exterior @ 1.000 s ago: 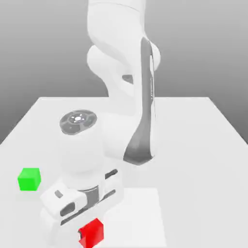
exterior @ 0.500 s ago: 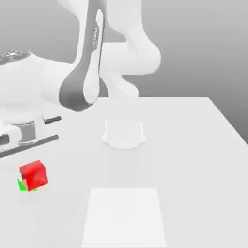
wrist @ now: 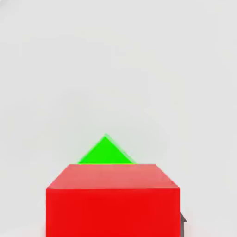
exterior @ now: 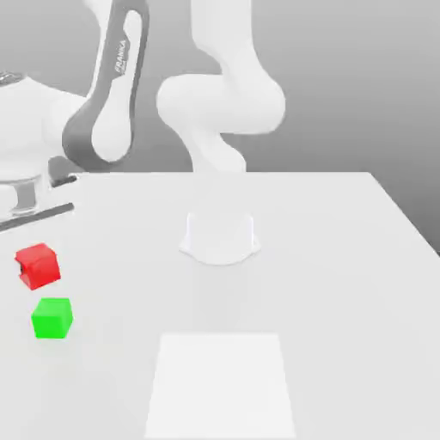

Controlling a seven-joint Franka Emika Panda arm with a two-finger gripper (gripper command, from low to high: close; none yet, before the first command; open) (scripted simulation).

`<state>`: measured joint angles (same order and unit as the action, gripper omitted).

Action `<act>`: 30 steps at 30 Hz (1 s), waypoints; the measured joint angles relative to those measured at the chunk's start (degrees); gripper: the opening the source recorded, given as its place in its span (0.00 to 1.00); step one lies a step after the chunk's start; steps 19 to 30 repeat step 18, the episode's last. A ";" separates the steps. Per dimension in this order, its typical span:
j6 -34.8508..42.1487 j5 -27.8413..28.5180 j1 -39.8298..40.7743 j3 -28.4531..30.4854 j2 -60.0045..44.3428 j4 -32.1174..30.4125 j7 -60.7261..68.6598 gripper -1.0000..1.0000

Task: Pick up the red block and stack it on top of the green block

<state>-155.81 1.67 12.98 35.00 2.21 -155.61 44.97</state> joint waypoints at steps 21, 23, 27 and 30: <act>-7.31 -18.67 1.92 -6.17 -12.03 0.54 13.45 1.00; -7.31 -18.67 1.92 -6.17 -12.03 0.54 13.45 1.00; -7.31 -18.67 1.92 -6.17 -12.03 0.54 13.45 1.00; -7.31 -18.67 1.92 -6.17 -12.03 0.54 13.45 1.00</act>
